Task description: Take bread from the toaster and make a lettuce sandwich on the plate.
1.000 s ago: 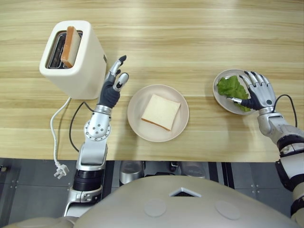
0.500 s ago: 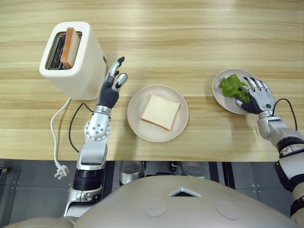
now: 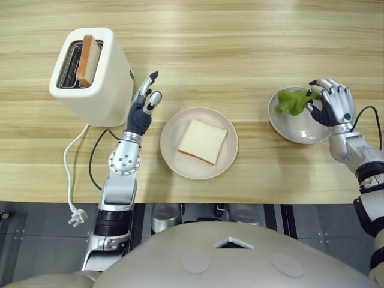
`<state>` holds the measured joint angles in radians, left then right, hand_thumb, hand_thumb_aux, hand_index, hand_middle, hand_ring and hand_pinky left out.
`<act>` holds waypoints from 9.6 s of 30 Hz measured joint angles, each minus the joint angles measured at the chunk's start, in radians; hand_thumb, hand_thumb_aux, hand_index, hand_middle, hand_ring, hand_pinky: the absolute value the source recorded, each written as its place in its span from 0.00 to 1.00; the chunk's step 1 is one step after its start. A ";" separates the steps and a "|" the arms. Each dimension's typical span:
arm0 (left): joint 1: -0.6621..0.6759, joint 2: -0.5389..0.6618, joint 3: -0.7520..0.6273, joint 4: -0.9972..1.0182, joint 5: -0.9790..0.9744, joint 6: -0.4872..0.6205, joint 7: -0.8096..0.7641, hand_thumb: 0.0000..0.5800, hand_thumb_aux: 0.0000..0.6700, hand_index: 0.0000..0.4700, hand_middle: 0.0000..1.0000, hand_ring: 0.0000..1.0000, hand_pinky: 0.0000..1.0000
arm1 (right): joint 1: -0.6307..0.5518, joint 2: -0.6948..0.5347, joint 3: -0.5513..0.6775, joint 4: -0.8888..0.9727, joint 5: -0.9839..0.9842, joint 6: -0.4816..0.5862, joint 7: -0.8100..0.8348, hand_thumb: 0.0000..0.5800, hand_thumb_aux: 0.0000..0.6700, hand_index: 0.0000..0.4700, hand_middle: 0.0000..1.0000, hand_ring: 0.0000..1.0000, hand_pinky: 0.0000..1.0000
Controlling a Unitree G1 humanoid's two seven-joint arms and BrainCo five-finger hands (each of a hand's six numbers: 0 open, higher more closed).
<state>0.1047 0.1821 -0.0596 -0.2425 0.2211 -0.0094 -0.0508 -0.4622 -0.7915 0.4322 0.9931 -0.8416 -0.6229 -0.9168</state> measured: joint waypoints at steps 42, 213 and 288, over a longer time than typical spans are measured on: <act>-0.211 0.277 0.508 -0.009 -0.146 -0.042 0.013 0.00 0.00 0.00 0.00 0.00 0.00 | -0.003 0.268 0.158 -0.428 -0.157 -0.110 0.241 0.00 0.00 0.00 0.00 0.00 0.00; -0.203 0.351 0.302 0.381 0.159 -0.089 0.226 0.00 0.00 0.00 0.00 0.00 0.00 | 0.298 0.235 0.137 -0.703 -0.090 0.027 0.560 1.00 1.00 0.98 0.00 0.00 0.00; -0.466 0.374 0.268 0.339 0.142 -0.016 0.234 1.00 1.00 0.98 1.00 1.00 1.00 | 0.192 0.359 -0.055 -0.688 -0.006 0.057 0.505 0.00 0.00 0.00 0.00 0.00 0.00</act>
<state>-0.3611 0.5560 0.2088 0.0969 0.3635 -0.0252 0.1830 -0.2698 -0.4325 0.3773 0.3053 -0.8471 -0.5658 -0.4117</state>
